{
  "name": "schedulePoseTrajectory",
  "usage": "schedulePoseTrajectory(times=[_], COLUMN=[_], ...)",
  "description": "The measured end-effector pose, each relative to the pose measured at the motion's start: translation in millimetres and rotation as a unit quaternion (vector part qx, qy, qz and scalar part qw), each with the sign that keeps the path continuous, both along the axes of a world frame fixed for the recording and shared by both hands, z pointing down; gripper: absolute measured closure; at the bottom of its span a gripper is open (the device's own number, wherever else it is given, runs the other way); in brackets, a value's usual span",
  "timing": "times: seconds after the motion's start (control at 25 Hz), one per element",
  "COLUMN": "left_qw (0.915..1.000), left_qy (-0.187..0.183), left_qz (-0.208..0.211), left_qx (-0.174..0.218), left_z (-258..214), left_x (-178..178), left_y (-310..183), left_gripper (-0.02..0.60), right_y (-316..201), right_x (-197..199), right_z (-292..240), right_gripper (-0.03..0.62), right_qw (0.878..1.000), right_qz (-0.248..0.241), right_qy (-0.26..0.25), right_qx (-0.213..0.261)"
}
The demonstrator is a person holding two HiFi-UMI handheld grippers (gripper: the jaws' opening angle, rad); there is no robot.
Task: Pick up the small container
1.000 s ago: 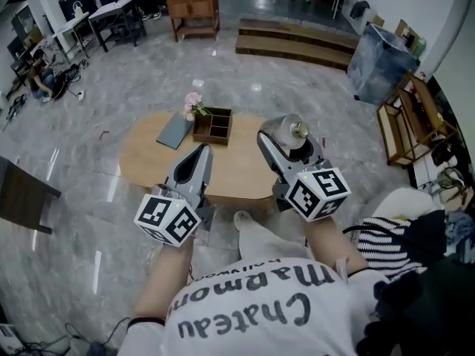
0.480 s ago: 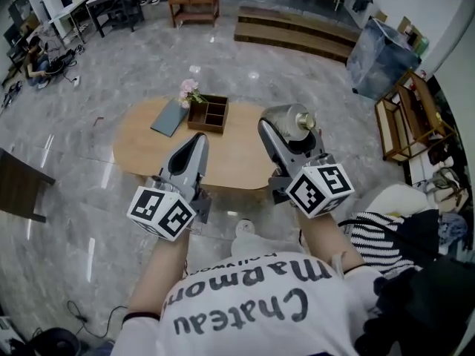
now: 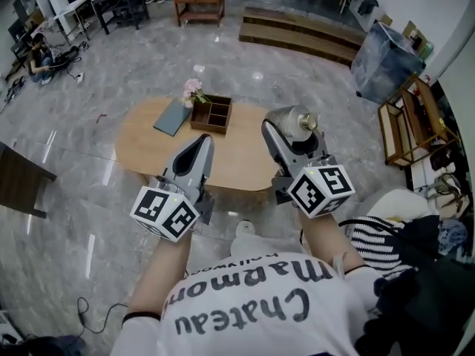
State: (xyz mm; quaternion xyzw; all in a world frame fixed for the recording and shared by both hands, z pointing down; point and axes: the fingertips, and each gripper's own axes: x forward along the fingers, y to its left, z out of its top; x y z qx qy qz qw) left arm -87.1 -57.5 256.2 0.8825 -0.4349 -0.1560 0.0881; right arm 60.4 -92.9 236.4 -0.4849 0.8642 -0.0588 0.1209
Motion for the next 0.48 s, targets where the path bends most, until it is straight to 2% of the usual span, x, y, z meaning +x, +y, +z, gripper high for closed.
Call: schedulePoseTrajectory(times=[0.48], left_qw=[1.0], left_qy=[-0.001], left_qz=[-0.003], left_qx=[0.007], left_z=[5], left_x=[11], left_y=[10], left_gripper=[0.568], right_y=[10], right_x=[9], right_z=[1], right_gripper=[0.263], right_qw=[1.0], right_qz=[-0.009], right_qy=[-0.001], right_qx=[0.012])
